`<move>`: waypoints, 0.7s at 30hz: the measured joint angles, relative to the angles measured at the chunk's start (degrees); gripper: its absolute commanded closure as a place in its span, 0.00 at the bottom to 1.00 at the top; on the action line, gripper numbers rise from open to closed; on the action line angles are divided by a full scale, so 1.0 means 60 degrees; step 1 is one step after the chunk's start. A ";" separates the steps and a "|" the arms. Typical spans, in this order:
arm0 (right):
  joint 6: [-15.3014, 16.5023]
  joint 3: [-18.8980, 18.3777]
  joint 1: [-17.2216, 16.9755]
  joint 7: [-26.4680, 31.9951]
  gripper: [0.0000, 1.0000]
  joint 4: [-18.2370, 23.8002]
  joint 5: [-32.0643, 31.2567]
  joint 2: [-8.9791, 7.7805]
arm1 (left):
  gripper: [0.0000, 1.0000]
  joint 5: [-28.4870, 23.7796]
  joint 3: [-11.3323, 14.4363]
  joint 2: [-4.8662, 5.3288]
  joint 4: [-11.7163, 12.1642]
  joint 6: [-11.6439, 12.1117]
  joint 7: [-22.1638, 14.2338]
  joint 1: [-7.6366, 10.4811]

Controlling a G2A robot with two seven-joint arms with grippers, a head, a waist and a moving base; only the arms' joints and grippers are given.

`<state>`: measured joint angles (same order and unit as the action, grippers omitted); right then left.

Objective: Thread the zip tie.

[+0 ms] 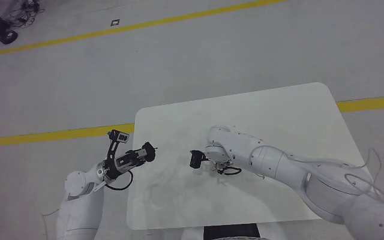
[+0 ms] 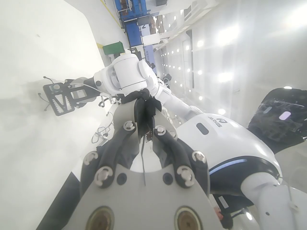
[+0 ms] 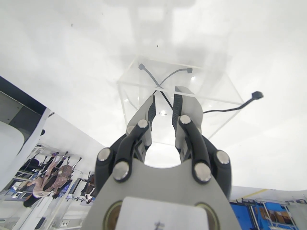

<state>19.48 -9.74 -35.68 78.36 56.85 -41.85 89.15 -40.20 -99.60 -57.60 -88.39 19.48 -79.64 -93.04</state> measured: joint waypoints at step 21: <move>0.0000 0.0000 -0.0112 0.0037 1.00 -0.0412 -0.0156 0.0263 | 1.00 0.0000 0.0000 0.0000 0.0000 0.0000 0.0000 0.0000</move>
<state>19.48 -9.74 -36.35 78.58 54.37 -42.79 90.73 -40.20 -99.60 -57.60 -88.39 19.48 -79.64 -93.04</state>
